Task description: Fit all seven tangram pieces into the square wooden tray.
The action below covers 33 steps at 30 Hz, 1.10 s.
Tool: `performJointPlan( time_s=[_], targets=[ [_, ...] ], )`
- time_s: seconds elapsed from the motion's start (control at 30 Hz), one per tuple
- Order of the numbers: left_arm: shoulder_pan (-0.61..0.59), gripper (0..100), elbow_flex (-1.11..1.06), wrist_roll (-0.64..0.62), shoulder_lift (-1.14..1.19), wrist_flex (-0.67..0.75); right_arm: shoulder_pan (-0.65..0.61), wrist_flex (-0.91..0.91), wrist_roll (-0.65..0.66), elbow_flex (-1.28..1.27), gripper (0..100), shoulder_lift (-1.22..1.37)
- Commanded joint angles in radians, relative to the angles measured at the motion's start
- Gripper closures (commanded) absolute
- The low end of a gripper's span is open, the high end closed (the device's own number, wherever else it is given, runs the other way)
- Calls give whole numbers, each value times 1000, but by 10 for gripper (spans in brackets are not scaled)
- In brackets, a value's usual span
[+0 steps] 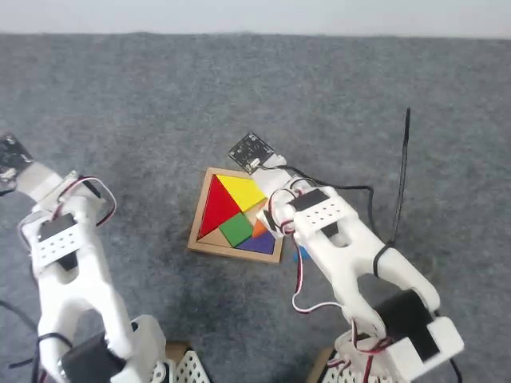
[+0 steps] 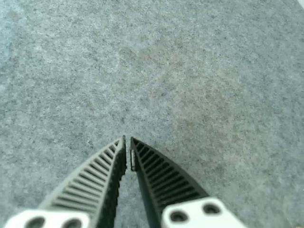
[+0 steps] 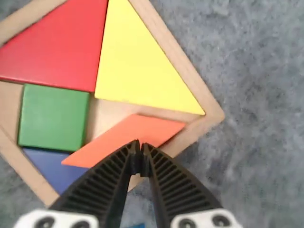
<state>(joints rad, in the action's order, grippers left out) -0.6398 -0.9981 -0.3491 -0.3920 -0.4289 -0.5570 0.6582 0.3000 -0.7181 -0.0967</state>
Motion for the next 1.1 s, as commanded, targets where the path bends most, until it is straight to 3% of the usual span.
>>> performJointPlan(
  time_s=[0.0,0.2,0.43,0.73,1.07],
  targets=[
    [6,987,41,-3,-44,5,15,96,-9,78,991,-81],
    [6,987,41,-3,-44,5,-21,262,-9,81,991,-248],
    [8,987,41,-3,-44,5,-127,139,-17,-25,990,-151],
    [6,987,41,-3,-44,5,-30,94,-17,141,991,145],
    [6,987,41,-3,-44,5,-51,249,-8,167,991,-18]
  ],
)
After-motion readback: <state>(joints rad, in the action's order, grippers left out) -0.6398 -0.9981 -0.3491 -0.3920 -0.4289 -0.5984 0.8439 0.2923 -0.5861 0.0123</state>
